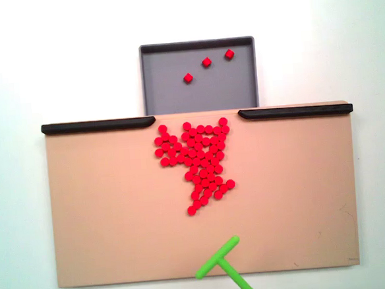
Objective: Gather the right side granules
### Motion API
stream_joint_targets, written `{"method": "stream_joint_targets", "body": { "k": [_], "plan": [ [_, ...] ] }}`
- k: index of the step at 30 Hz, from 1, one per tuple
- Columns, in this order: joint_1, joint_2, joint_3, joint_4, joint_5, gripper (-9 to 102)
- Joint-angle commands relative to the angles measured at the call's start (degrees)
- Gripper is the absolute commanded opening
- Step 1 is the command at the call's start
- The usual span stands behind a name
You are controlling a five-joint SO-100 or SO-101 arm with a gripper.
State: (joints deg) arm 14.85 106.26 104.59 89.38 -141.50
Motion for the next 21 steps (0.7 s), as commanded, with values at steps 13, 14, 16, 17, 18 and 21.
{"method": "stream_joint_targets", "body": {
  "k": [13, 14, 16, 17, 18, 21],
  "plan": [
    [10.99, -10.55, -1.49, -10.63, -54.84, 0],
    [11.51, -11.25, -1.76, -10.81, -59.85, 0],
    [12.04, -12.92, -3.16, -10.81, -65.83, 0],
    [12.22, -13.89, -4.22, -10.81, -68.20, 0],
    [12.22, -15.03, -5.45, -10.81, -69.52, 0],
    [12.04, -18.63, -9.58, -10.81, -70.75, 0]
  ]
}}
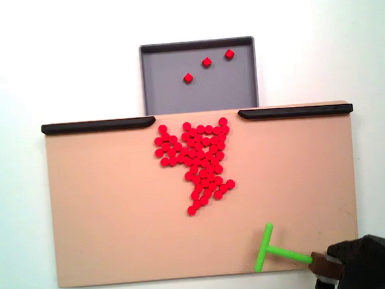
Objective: Gather the right side granules
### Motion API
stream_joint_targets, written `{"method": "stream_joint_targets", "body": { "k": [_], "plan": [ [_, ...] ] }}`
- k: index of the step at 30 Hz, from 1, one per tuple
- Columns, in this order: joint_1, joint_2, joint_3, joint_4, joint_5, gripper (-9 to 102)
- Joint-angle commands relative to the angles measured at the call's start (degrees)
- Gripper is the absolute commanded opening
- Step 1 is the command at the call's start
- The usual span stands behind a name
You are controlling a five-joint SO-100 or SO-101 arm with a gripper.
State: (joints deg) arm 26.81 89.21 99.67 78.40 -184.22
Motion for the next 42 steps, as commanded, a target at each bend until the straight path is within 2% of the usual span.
{"method": "stream_joint_targets", "body": {
  "k": [1, 8, 13, 42],
  "plan": [
    [-0.09, -2.81, -6.06, 0.18, -28.21, 0],
    [-1.14, -8.61, -11.69, 0.09, -27.69, 0],
    [-3.16, -9.49, -11.78, -1.93, -23.73, 0],
    [-5.54, -13.01, -10.63, -6.15, -18.46, 0]
  ]
}}
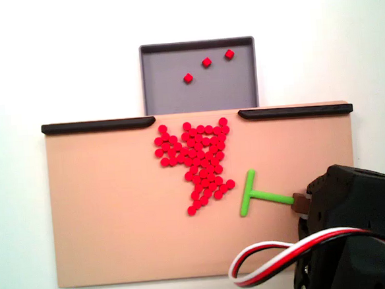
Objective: Gather the right side granules
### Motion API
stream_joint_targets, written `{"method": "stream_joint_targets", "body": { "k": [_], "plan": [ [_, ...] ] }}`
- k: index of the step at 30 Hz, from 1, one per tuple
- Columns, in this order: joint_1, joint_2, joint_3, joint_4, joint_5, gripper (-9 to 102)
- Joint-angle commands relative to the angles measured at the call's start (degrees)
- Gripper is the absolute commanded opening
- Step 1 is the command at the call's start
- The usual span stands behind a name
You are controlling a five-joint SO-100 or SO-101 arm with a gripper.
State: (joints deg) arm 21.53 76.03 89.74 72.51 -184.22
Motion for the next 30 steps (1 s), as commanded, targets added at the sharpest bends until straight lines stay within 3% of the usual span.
{"method": "stream_joint_targets", "body": {
  "k": [1, 30],
  "plan": [
    [-0.44, 0.18, -0.70, -0.26, -18.11, 0],
    [-6.50, 0.70, -0.26, 0.09, -5.36, 0]
  ]
}}
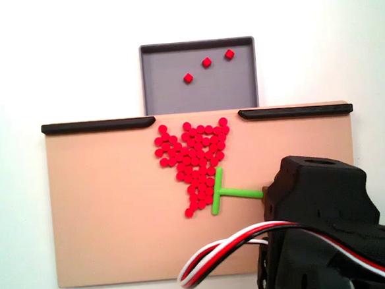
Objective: Gather the right side granules
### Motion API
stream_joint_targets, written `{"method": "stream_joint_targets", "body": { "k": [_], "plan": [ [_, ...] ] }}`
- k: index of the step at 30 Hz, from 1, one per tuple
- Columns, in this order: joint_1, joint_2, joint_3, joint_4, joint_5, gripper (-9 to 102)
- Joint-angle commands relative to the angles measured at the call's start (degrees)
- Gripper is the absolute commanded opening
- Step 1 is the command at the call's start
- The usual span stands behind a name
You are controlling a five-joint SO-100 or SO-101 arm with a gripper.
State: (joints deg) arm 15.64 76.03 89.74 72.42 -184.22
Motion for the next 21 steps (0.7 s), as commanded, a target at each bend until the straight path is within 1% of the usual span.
{"method": "stream_joint_targets", "body": {
  "k": [1, 10, 17, 21],
  "plan": [
    [-0.79, 0.70, -0.26, 0.18, -5.10, 0],
    [0.18, 1.58, -0.26, 0.53, -6.06, 0],
    [4.48, 3.60, -0.35, 0.70, -10.55, 0],
    [6.24, 5.10, -0.44, 0.70, -9.84, 0]
  ]
}}
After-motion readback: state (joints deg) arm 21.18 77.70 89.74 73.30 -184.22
